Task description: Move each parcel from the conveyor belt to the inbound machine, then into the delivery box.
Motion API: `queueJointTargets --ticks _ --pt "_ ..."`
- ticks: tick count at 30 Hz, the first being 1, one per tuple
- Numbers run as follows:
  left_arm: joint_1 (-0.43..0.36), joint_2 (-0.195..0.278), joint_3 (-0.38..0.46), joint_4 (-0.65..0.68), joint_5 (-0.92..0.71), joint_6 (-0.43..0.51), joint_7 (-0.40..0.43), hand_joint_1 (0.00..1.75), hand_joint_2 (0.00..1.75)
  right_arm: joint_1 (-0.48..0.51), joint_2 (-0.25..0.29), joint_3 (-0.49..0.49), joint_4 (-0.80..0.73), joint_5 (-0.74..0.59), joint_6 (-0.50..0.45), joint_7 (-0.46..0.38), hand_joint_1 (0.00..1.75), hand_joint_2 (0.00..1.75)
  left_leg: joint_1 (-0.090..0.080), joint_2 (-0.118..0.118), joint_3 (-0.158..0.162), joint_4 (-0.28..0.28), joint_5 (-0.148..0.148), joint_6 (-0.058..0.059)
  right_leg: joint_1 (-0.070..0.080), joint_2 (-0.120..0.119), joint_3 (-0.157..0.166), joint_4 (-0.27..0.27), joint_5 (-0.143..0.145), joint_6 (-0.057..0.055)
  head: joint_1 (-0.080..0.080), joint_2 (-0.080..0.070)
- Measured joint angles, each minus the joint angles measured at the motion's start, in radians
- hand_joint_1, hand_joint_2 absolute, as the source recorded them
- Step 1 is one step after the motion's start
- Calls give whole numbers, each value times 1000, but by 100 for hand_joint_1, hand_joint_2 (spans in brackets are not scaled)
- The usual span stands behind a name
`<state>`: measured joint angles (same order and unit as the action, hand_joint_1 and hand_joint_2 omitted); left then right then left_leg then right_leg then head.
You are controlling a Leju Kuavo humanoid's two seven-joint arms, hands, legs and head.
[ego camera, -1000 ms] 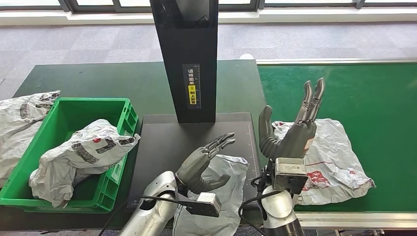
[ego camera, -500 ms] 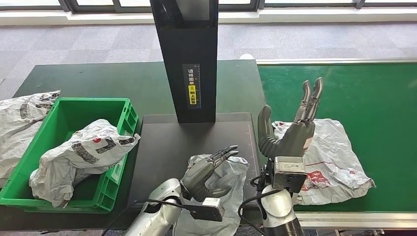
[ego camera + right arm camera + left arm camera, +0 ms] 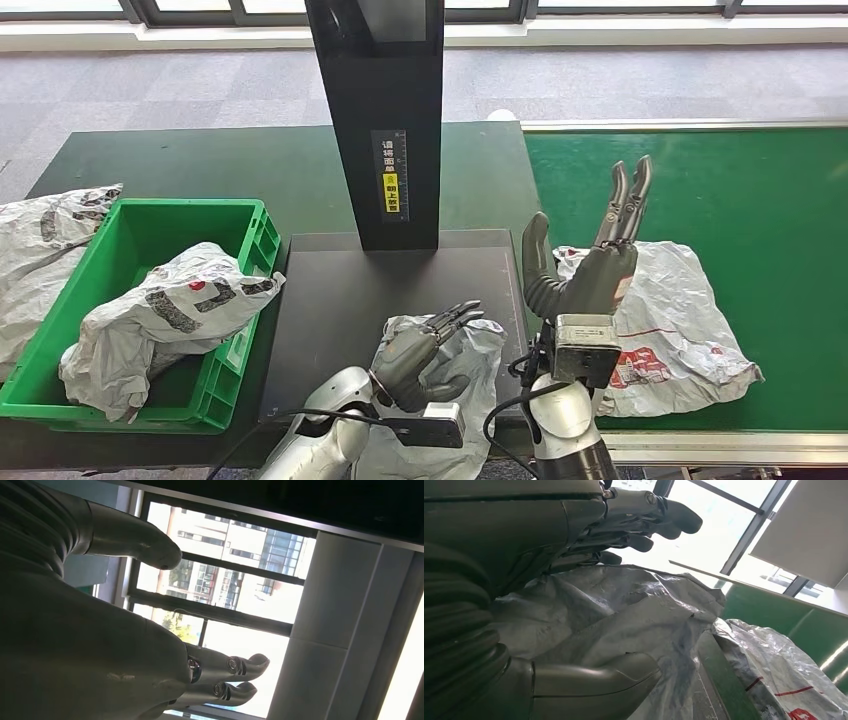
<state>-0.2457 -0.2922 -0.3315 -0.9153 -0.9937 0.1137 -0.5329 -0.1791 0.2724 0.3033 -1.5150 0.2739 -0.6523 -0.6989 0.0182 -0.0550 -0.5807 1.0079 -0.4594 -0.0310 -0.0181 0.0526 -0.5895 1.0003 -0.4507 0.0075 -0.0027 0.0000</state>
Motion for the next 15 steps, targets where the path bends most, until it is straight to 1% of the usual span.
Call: queueJointTargets --ticks 4,8,10,13,15 --pt "-1 0 0 6 -5 5 4 0 175 -1 0 0 2 0 0 0 0 175 0 0 0 0 0 0 0 0 0 0 0 0 0 0" --pt "-5 -2 -4 24 -48 34 40 0 175 -1 0 0 2 -4 -2 0 0 175 0 0 0 0 0 0 0 0 0 0 0 0 0 0" --pt "-10 -3 -12 45 -95 62 87 0 175 -1 0 0 2 -6 -5 0 0 175 0 0 0 0 0 0 0 0 0 0 0 0 0 0" --pt "-21 -6 -35 99 -199 118 199 0 175 -1 0 0 2 -6 -8 0 0 175 0 0 0 0 0 0 0 0 0 0 0 0 0 0" --pt "-30 -8 -52 138 -242 146 259 0 175 -1 0 0 2 -5 -9 0 0 175 0 0 1 0 0 0 0 0 0 0 0 0 0 0"
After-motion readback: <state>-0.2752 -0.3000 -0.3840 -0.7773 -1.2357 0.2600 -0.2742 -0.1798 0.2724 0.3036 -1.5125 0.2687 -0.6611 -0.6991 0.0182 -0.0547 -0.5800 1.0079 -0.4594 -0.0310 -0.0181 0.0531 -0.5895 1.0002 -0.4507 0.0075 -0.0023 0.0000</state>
